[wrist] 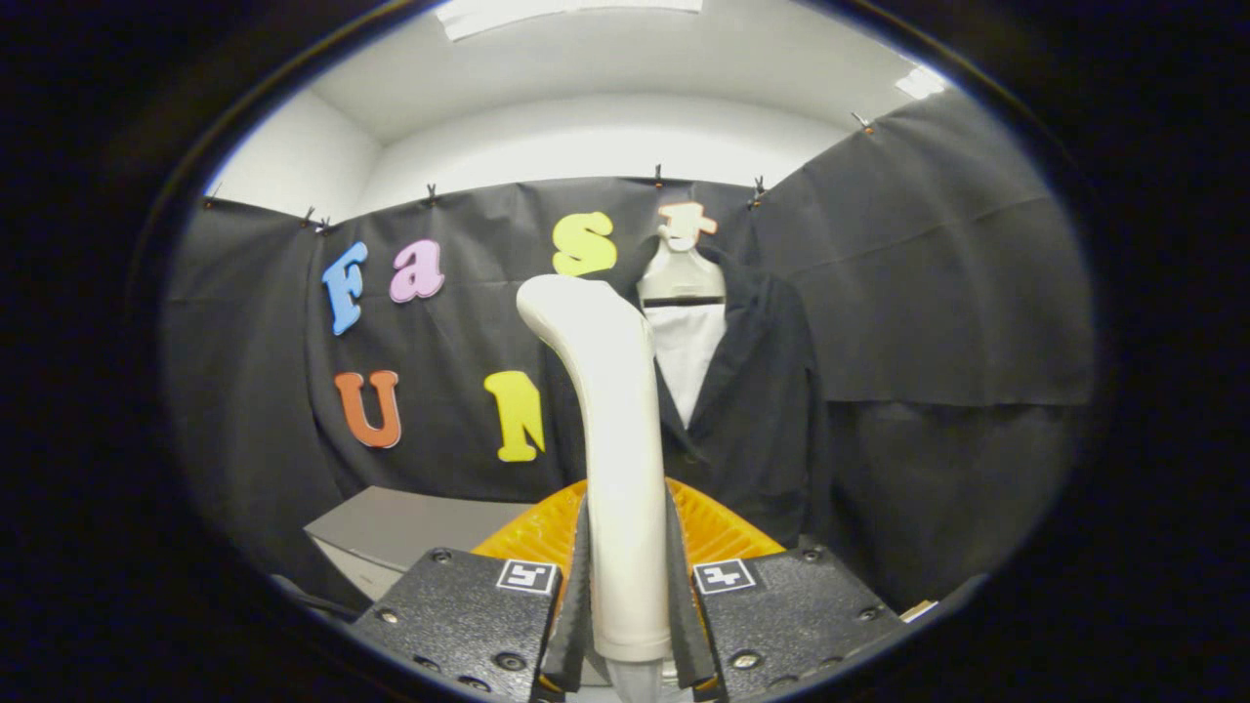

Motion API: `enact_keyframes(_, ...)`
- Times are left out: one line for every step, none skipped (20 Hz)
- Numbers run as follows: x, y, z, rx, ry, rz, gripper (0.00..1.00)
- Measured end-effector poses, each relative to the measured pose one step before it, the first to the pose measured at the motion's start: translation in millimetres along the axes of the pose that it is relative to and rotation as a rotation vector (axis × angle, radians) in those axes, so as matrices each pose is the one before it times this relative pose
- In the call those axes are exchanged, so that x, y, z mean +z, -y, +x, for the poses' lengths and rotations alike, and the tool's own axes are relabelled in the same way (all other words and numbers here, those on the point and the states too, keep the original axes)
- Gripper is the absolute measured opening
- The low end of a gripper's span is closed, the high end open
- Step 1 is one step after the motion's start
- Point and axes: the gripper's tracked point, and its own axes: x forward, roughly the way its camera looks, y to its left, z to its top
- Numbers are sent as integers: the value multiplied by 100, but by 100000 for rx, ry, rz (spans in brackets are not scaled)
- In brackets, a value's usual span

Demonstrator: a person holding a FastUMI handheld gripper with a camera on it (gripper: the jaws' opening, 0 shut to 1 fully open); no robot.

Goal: Iron the clothes twice with a garment steamer, once on the left side and once on the right side.

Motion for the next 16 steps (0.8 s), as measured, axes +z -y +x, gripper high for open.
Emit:
enact_keyframes(189, 693, 810, -454, -148, 42, 38)
enact_keyframes(223, 762, 915, -112, -190, -8, 38)
enact_keyframes(70, 386, 1042, 374, -885, -172, 38)
enact_keyframes(-15, 240, 1289, 729, -145, -248, 38)
enact_keyframes(8, 22, 1376, 342, -725, -560, 38)
enact_keyframes(-326, 18, 1350, 411, -968, -188, 38)
enact_keyframes(-20, -223, 1246, 1145, -863, 154, 38)
enact_keyframes(-41, -230, 989, 653, -669, -388, 38)
enact_keyframes(-57, -80, 901, -30, -45, -971, 38)
enact_keyframes(-111, -56, 676, -479, -12, -1036, 38)
enact_keyframes(-239, 81, 384, -285, -89, -1136, 38)
enact_keyframes(-194, -269, 417, 226, -96, -963, 38)
enact_keyframes(-85, -341, 623, 447, -214, -772, 38)
enact_keyframes(-392, -108, 565, -60, -478, -814, 38)
enact_keyframes(-384, 38, 280, -225, -1044, -711, 38)
enact_keyframes(-540, 52, 100, -52, -685, -149, 38)
